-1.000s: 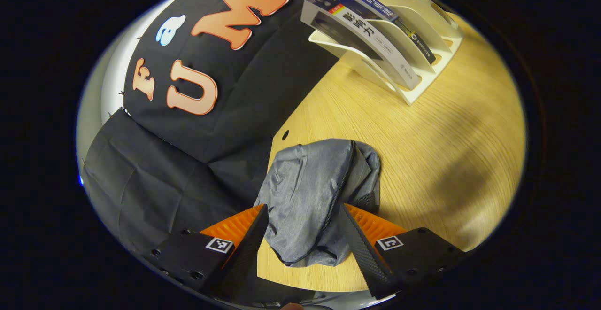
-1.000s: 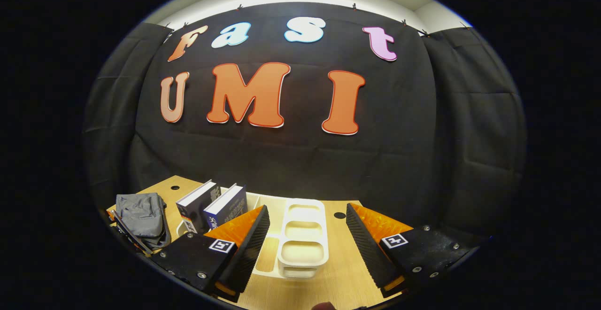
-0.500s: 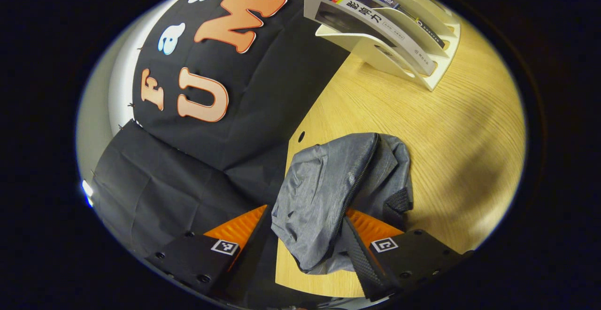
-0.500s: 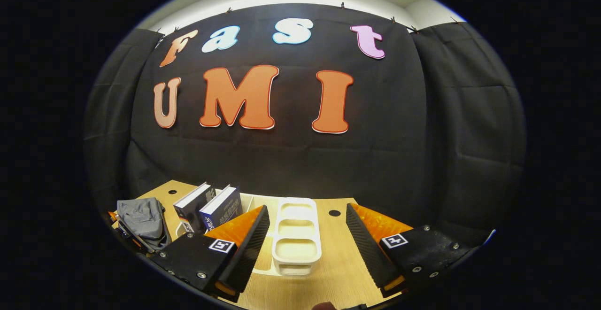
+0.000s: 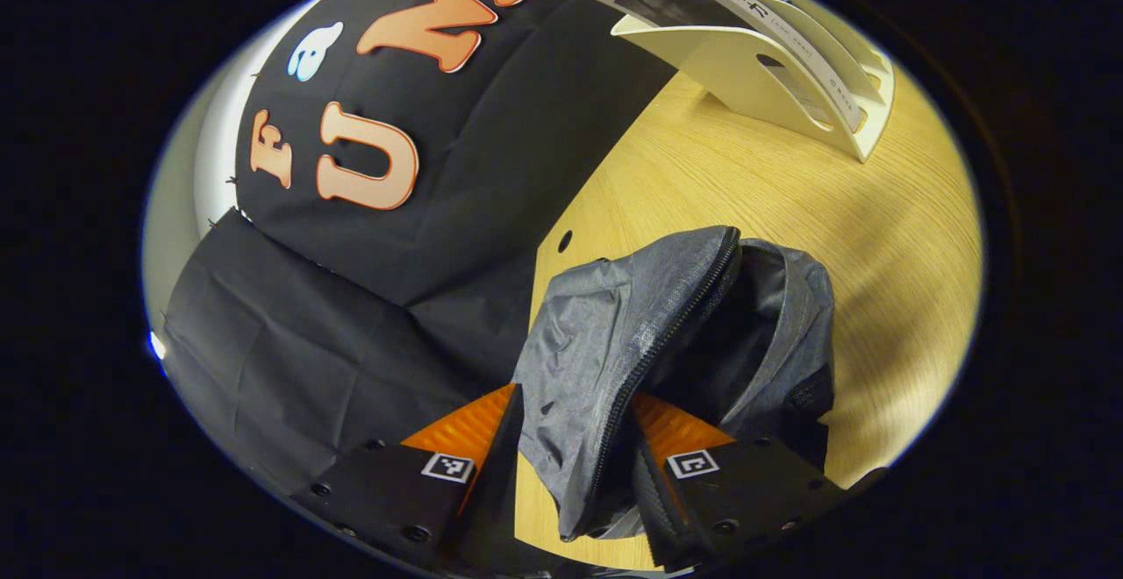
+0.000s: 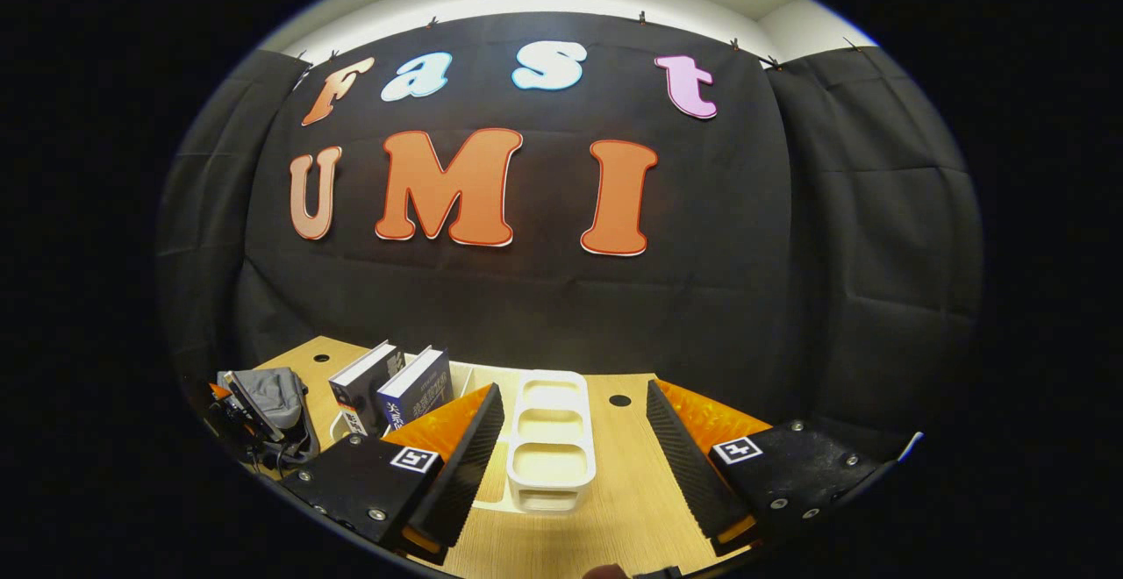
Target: Open the schoolbag, grab two books from the bookshelf and put them into the schoolbag.
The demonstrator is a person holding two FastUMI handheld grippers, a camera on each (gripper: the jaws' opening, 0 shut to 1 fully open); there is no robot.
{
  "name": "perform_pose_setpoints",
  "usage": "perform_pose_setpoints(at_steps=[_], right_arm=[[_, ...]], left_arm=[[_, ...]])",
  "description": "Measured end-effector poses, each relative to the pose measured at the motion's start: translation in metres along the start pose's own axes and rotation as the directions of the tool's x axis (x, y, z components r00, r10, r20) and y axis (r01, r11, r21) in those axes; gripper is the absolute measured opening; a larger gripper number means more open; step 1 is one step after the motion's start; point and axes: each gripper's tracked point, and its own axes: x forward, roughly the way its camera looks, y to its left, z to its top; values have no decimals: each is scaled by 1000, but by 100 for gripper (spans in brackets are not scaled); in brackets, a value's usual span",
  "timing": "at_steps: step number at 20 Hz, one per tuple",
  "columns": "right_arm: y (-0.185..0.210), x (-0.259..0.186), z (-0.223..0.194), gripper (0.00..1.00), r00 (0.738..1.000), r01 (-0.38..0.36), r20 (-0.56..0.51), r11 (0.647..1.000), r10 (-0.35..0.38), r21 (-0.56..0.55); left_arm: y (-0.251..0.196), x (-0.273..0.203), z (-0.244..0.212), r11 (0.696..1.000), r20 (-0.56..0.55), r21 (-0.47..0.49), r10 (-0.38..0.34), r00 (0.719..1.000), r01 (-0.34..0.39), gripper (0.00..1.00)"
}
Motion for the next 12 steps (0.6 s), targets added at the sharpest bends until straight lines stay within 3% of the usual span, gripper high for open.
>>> perform_pose_setpoints(at_steps=[2,5,7,12], right_arm=[[4,-1,5,97,1000,2,14,1000,-2,-1],[12,3,8,97,1000,18,9,1000,-18,-19],[24,3,10,97,1000,20,5,1000,-19,-24],[60,7,18,98,999,35,3,998,-35,-50]], left_arm=[[8,-4,5,1000,28,-23,-9,1000,10,54],[33,-12,12,996,81,-86,-4,997,10,26],[52,-14,16,994,104,-109,-5,995,17,15],[98,-10,26,980,182,-182,-51,982,85,11]])
